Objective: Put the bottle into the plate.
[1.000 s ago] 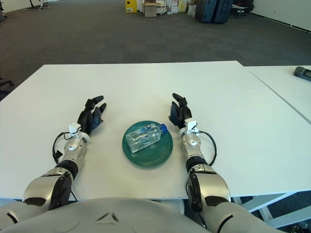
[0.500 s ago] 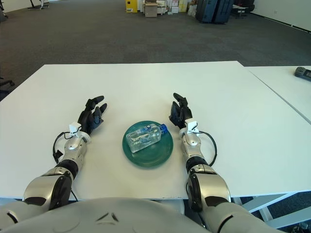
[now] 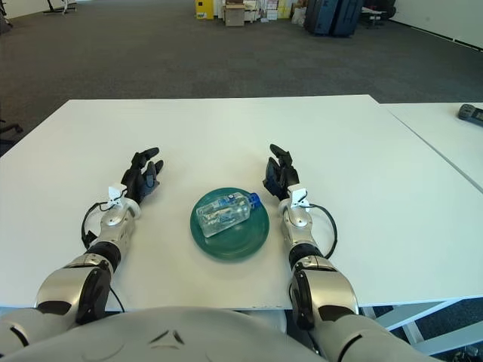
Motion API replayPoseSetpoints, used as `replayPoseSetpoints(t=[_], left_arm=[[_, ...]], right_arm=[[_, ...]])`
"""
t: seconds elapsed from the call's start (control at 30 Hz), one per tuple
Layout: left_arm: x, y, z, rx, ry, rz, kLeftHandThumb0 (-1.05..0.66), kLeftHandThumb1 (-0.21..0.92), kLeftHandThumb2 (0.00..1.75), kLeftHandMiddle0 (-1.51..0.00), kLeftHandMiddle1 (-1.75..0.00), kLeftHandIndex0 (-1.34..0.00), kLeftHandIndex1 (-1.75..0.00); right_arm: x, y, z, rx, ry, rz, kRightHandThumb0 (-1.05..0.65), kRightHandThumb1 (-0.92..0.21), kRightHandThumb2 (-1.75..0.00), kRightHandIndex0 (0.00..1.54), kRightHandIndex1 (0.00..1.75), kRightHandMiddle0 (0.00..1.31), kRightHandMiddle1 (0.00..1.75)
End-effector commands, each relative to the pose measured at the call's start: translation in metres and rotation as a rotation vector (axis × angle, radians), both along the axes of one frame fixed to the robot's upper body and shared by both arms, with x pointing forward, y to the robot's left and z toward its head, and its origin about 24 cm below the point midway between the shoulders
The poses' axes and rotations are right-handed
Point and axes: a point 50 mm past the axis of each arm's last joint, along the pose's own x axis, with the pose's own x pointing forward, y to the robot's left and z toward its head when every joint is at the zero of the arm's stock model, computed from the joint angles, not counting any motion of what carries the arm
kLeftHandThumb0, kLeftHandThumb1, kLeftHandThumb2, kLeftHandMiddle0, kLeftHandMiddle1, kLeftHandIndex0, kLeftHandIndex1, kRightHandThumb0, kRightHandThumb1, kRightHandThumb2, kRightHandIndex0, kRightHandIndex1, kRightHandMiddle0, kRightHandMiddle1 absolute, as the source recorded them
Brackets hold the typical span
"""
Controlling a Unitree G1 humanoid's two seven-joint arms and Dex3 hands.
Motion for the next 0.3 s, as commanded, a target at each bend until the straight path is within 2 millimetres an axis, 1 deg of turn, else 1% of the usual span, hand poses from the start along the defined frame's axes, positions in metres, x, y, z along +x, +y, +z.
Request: replayPoseSetpoints(t=[0.0,0.27], left_arm=[[-0.0134,0.005,-0.016,0.0,0.108,0.018,-0.76,0.92,0.81,-0.46,-0.09,0.0,-0.86],[-0.0142,0.0051,-0.0165,-0.003,0.112,0.015,-0.76,0.92,0.82,-0.46,-0.09,0.0,-0.84]], right_arm=[[-0.0279,0.001,-0.0304,0.028,0.157,-0.023,-0.72,-0.92,-0.87,0.23,0.0,0.0,0.52],[-0.0294,0.001,-0.0313,0.037,0.158,-0.025,-0.72,-0.92,-0.88,0.23,0.01,0.0,0.52]])
